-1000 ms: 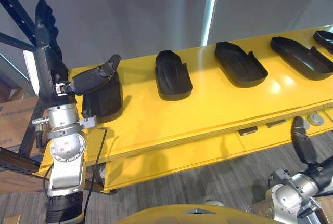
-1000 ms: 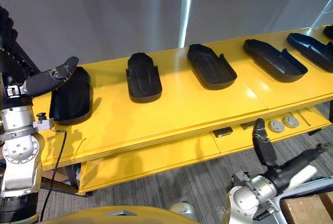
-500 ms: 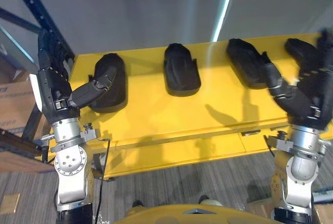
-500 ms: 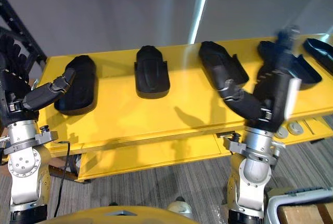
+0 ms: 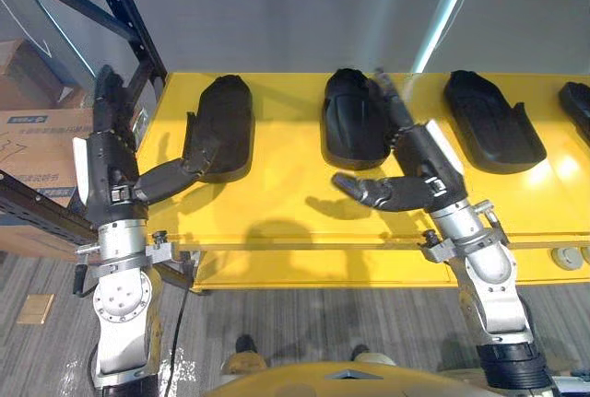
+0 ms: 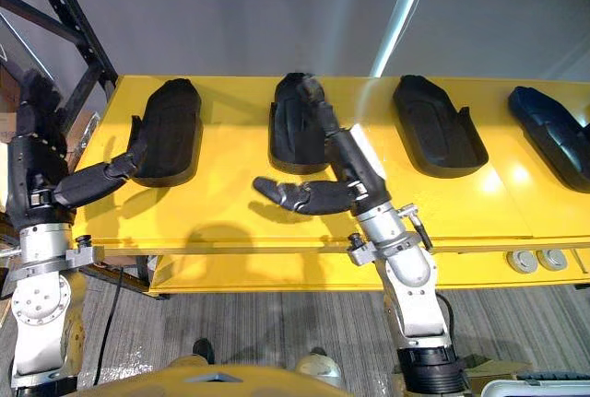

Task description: Walk over and take three plastic housings, then place them on the shelf

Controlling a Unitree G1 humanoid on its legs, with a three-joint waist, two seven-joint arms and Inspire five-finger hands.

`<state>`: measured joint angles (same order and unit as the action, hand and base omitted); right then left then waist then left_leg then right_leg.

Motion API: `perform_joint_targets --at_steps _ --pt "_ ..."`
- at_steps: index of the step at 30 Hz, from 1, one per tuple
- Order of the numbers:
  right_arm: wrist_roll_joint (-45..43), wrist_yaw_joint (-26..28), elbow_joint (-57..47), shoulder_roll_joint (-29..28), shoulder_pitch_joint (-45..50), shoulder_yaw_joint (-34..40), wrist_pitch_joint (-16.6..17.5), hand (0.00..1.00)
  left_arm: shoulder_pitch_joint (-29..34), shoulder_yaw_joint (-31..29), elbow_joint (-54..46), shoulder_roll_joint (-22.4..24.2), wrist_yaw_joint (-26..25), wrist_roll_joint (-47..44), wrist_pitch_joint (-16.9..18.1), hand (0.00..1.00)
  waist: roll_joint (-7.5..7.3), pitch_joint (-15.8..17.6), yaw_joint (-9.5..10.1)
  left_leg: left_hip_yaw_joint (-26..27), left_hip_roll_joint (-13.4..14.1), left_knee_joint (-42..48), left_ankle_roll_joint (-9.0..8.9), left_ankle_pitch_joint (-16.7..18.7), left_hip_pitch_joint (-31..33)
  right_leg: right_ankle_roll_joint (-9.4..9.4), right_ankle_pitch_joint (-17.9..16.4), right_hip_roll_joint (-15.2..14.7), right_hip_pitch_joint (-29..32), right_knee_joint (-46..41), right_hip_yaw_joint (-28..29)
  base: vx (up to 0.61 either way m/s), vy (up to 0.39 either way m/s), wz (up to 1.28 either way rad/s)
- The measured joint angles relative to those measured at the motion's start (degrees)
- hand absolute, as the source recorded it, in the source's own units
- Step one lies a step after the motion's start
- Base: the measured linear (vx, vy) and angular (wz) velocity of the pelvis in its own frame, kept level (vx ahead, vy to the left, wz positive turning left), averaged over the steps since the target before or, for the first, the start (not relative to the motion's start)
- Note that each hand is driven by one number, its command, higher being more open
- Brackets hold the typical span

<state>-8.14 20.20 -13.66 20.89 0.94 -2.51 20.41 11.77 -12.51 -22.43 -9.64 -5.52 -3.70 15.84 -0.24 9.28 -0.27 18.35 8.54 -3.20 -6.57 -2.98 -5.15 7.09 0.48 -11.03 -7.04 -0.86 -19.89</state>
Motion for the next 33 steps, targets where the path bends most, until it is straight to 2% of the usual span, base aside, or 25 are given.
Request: perform_joint_targets --at_steps 4,8,10,15,20,25,33 --pt "0.95 3.14 3.42 2.33 -5.45 -4.9 0.19 1.0 0.25 3.17 0.0 -0.03 2.04 0.04 -0.59 1.0 0.23 0.33 0.66 -1.31 0.02 0.14 0.19 -0.43 0.75 -0.1 -0.08 0.03 -0.16 -0.05 -1.26 -0.02 -0.01 0.16" --pt "1.11 2.81 9.03 2.34 -10.72 -11.33 1.59 1.0 0.8 4.61 0.0 -0.04 2.0 -0.01 -1.1 1.0 0.37 1.26 1.78 -2.39 -0.05 0.15 0.28 -0.74 0.79 -0.29 -0.27 0.03 -0.88 -0.07 -2.24 -0.03 -0.004 0.12" --pt "1.27 1.71 13.03 2.16 -14.07 -15.26 2.04 1.0 1.77 5.72 0.0 -0.07 1.97 0.0 -1.1 1.0 0.44 1.53 2.29 -3.43 -0.1 0.04 0.26 -1.04 1.24 -0.54 -0.64 0.04 -1.07 -0.09 -3.61 -0.04 -0.011 0.26" --pt "6.35 -2.49 18.92 1.5 -19.49 -19.76 3.0 1.0 2.42 7.52 0.0 -0.05 1.94 -0.05 -1.09 1.0 0.93 1.95 4.64 -5.69 -0.1 0.03 0.25 -2.16 2.67 -0.59 -0.95 0.22 -1.05 -0.19 -5.53 -0.02 -0.017 0.22" --pt "10.16 -6.81 23.49 -0.57 -24.74 -21.64 3.78 1.0 3.18 8.12 -0.01 -0.04 2.4 -0.48 -0.87 1.0 1.25 2.65 5.18 -7.7 -0.25 0.48 0.4 -2.61 4.18 -0.8 -1.21 0.15 -0.9 -0.74 -7.39 -0.03 -0.009 0.21" --pt "12.44 -10.66 28.93 -0.4 -29.21 -22.73 5.38 1.0 4.92 8.96 -0.06 0.02 7.77 -5.26 -0.32 1.0 1.87 4.63 6.67 -9.75 -0.24 1.93 0.42 -2.73 5.9 -0.84 -2.25 -0.08 -0.18 -2.34 -8.96 -0.05 -0.014 0.16" --pt "14.73 -12.58 36.63 -0.38 -34.4 -24.57 6.35 1.0 7.32 11.03 -3.42 0.15 11.52 -9.38 1.71 1.0 2.6 5.98 8.1 -12.49 -0.92 2.31 0.65 -3.22 6.67 -0.42 -3.12 -0.58 -1.02 -3.27 -11.57 -0.02 -0.009 0.17"
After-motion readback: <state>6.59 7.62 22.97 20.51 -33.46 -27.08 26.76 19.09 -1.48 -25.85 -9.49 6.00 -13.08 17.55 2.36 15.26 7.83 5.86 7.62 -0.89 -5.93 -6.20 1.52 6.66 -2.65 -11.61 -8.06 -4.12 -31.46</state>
